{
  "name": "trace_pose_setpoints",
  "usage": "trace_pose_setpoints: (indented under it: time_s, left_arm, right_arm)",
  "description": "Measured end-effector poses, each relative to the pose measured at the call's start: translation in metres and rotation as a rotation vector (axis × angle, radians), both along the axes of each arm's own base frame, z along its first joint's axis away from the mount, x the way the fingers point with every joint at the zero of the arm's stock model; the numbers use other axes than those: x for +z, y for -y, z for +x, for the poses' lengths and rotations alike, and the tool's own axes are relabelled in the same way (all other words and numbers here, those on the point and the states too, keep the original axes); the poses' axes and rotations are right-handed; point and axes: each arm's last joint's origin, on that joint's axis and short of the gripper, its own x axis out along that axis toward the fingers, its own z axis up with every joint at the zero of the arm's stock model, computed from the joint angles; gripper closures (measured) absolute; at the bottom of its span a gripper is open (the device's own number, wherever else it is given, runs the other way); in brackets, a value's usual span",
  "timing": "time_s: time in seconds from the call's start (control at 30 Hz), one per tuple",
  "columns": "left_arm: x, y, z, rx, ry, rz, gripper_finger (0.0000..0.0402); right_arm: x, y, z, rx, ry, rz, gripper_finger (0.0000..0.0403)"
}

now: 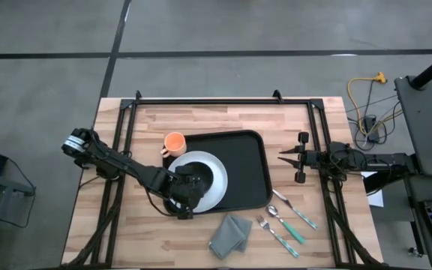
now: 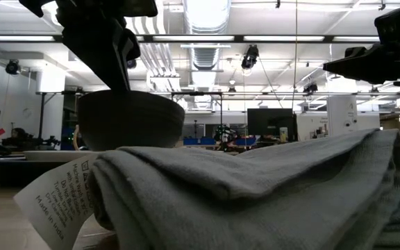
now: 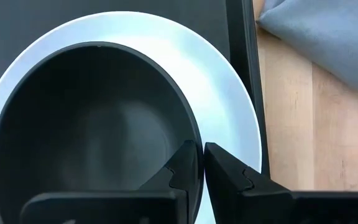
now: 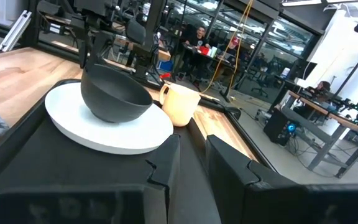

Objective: Set up tray
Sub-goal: Put the black bowl on the white plate at the bottom of the orange mug

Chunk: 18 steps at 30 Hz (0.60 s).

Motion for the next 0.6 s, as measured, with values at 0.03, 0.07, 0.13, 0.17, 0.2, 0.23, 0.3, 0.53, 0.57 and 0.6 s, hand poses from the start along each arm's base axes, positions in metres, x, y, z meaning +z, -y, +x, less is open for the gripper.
trace_pose_setpoints:
  time_s: [0.03, 0.07, 0.13, 0.17, 0.2, 0.23, 0.3, 0.53, 0.57, 0.6]
  left_arm:
    - [0.0, 0.0, 0.0, 0.0, 0.0, 0.0, 0.0384]
    - [0.0, 0.0, 0.0, 0.0, 0.0, 0.0, 0.0384]
    - [0.0, 0.0, 0.0, 0.0, 0.0, 0.001, 0.0384]
    - [0.0, -0.0002, 0.0001, 0.001, 0.0, 0.001, 0.0384]
    - [0.0, -0.0006, 0.0002, 0.002, 0.0, 0.001, 0.0384]
    - [0.0, -0.0013, 0.0005, 0.005, 0.001, 0.001, 0.0384]
    - [0.0001, -0.0021, 0.0008, 0.008, 0.001, 0.001, 0.0384]
    - [-0.0002, -0.0037, 0.0011, -0.004, -0.007, 0.003, 0.0383]
    - [-0.0005, -0.0034, 0.0006, -0.009, -0.015, -0.005, 0.0383]
    - [-0.0006, -0.0033, 0.0004, -0.013, -0.02, -0.011, 0.0383]
  right_arm:
    - [0.0, 0.0, 0.0, 0.0, 0.0, 0.0, 0.0335]
    - [0.0, 0.0, 0.0, 0.0, 0.0, -0.001, 0.0335]
    - [0.0, 0.0, 0.0, 0.0, 0.0, -0.001, 0.0335]
    - [0.0, 0.0, 0.0, 0.0, 0.0, 0.0, 0.0335]
    - [0.0, 0.0, 0.0, 0.0, 0.0, 0.0, 0.0335]
    - [0.0, 0.0, 0.0, 0.0, 0.0, -0.001, 0.0335]
    - [0.0, 0.0, 0.0, 0.0, 0.0, 0.0, 0.0335]
    - [0.0, 0.0, 0.0, 0.0, 0.0, -0.001, 0.0335]
    - [0.0, 0.0, 0.0, 0.0, -0.001, -0.002, 0.0335]
    - [0.0, 0.0, 0.0, 0.0, 0.0, 0.0, 0.0335]
